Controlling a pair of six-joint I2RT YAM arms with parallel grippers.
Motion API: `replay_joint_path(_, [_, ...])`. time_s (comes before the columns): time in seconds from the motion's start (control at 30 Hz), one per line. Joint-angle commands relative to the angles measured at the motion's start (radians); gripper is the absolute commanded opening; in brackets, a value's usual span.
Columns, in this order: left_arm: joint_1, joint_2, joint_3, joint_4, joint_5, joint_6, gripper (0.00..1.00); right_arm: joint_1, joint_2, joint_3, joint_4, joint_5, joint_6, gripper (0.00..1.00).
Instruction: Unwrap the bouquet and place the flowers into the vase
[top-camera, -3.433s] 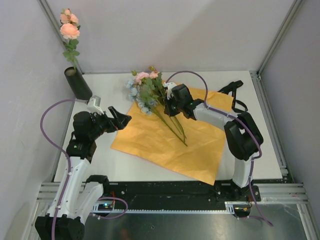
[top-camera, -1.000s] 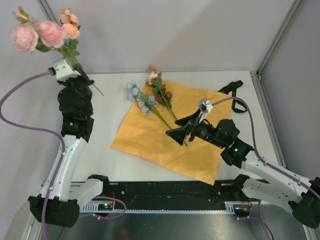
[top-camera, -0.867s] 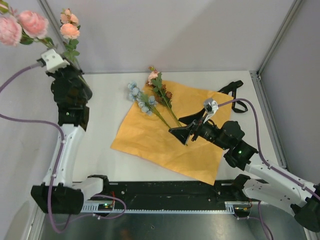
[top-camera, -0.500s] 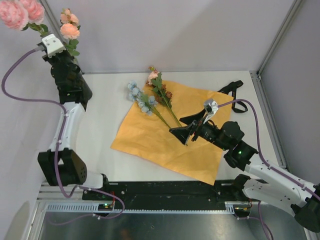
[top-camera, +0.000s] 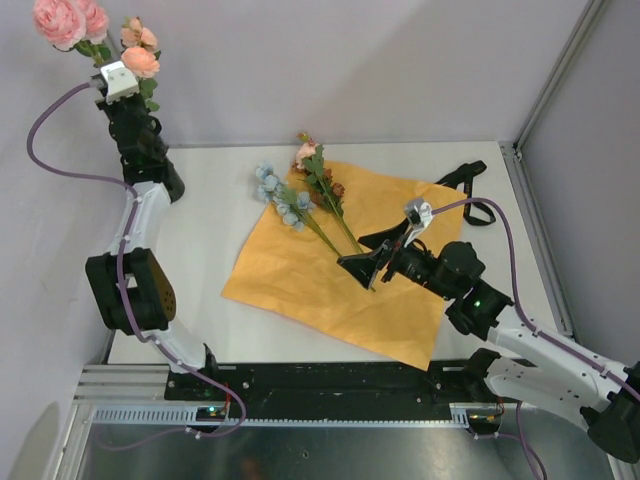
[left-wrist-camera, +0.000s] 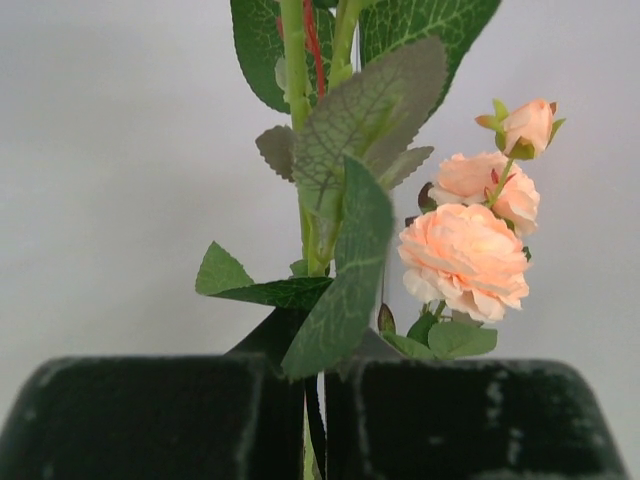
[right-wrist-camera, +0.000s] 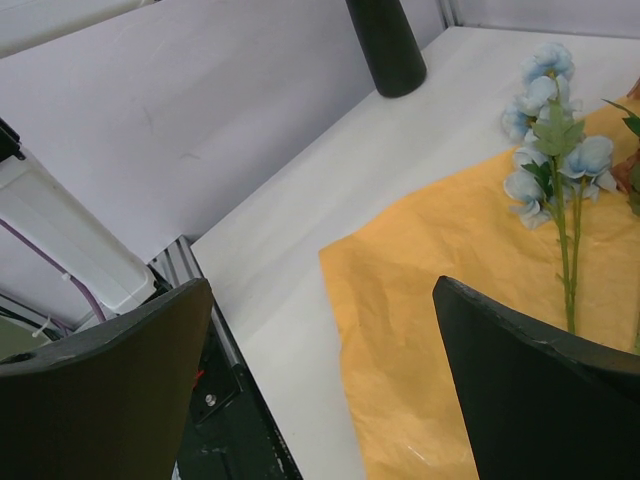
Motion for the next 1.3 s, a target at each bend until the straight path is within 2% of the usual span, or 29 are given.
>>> replay_joint_path(0.0, [0.013,0.017,0.056,0.091,0.054,0.003,0.0,-0.009,0.009,0.0,0.033,-0.003,-0.015,0.99])
replay_joint_path(0.2, [0.013,0.047,0.066,0.095,0.075,-0.018,0.0,-0.016,0.024,0.0,0.043,-0.02,-0.001,0.99])
replay_joint_path(0.43, [0.013,0.091,0.009,0.094,0.046,-0.032,0.02,-0.034,0.015,0.001,0.031,-0.028,0.013,0.99])
replay_joint_path(0.63, [0.013,0.095,-0.06,0.085,0.06,-0.047,0.28,-0.045,0.015,0.001,0.034,-0.054,0.034,0.99])
replay_joint_path(0.83, [0.013,0.065,-0.12,0.019,0.07,-0.1,0.42,-0.049,0.009,0.0,0.027,-0.049,0.049,0.99])
replay_joint_path(1.03, [0.013,-0.016,-0.213,-0.06,0.115,-0.201,0.63,-0.063,-0.008,0.0,-0.017,0.032,0.073,0.99])
replay_joint_path(1.13, [0.013,-0.079,-0.244,-0.154,0.144,-0.256,0.78,-0.075,-0.011,0.0,-0.025,0.028,0.082,0.99])
replay_joint_path(1.27, [0.012,-0.162,-0.254,-0.349,0.149,-0.341,0.87,-0.081,-0.002,0.001,-0.021,0.012,0.094,0.99])
